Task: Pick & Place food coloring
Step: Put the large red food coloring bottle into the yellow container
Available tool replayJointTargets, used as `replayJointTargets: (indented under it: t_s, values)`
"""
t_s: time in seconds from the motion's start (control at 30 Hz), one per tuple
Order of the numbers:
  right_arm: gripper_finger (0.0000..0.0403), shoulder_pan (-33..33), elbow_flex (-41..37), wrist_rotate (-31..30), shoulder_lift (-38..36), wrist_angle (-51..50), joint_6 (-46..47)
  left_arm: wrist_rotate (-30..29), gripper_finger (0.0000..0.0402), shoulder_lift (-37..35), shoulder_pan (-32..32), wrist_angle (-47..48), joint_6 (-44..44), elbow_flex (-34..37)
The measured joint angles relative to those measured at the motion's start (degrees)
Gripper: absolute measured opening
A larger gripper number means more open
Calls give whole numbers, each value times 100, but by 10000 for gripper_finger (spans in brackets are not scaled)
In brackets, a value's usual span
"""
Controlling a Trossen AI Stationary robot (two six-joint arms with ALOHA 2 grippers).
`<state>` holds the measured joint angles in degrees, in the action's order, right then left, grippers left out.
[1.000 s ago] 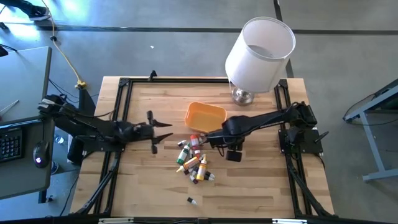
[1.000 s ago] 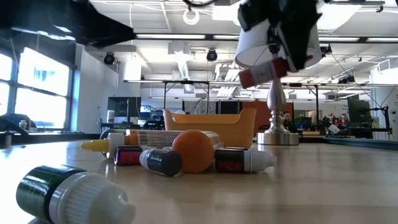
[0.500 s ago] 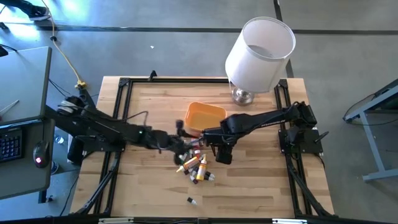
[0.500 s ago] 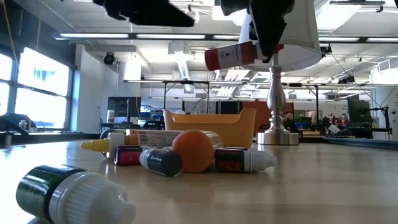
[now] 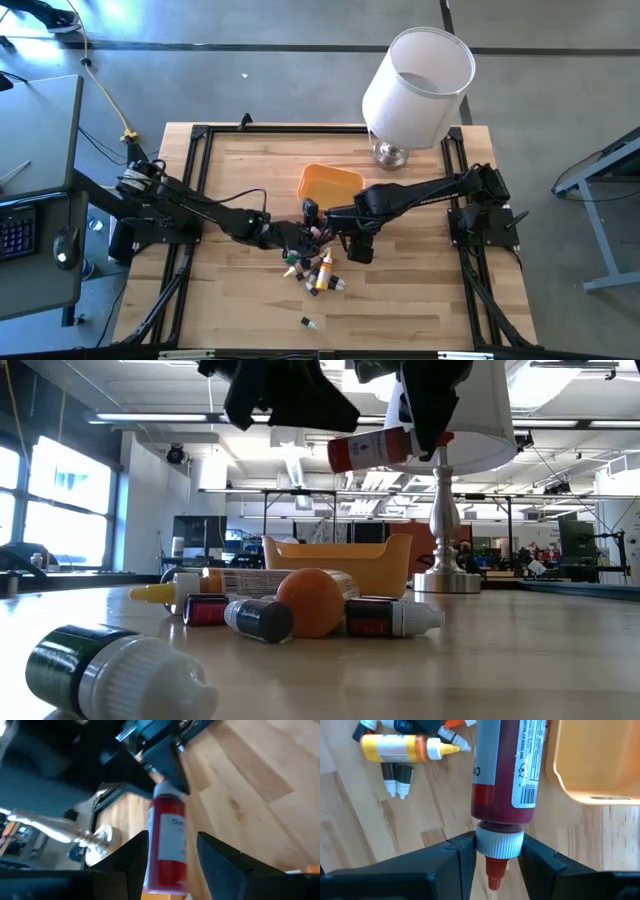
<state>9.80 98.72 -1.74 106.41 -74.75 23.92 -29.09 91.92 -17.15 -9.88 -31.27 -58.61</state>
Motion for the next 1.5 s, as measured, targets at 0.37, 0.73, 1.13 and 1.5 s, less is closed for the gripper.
replayJointTargets:
  t_s: [0.37, 0.73, 1.13, 1.5]
  values:
    - [123, 0, 0, 104, 2, 588, -95, -1, 163, 9, 33, 398, 253, 2]
    - [124, 0, 0, 31, 2, 682, -188, 39, 163, 9, 34, 568, 737, 7]
    - [124, 0, -4, -18, 4, 928, -366, 317, 163, 353, 31, 465, 1259, 11]
    - [124, -4, -2, -438, 4, 763, -468, -635, 163, 478, 27, 523, 1163, 17]
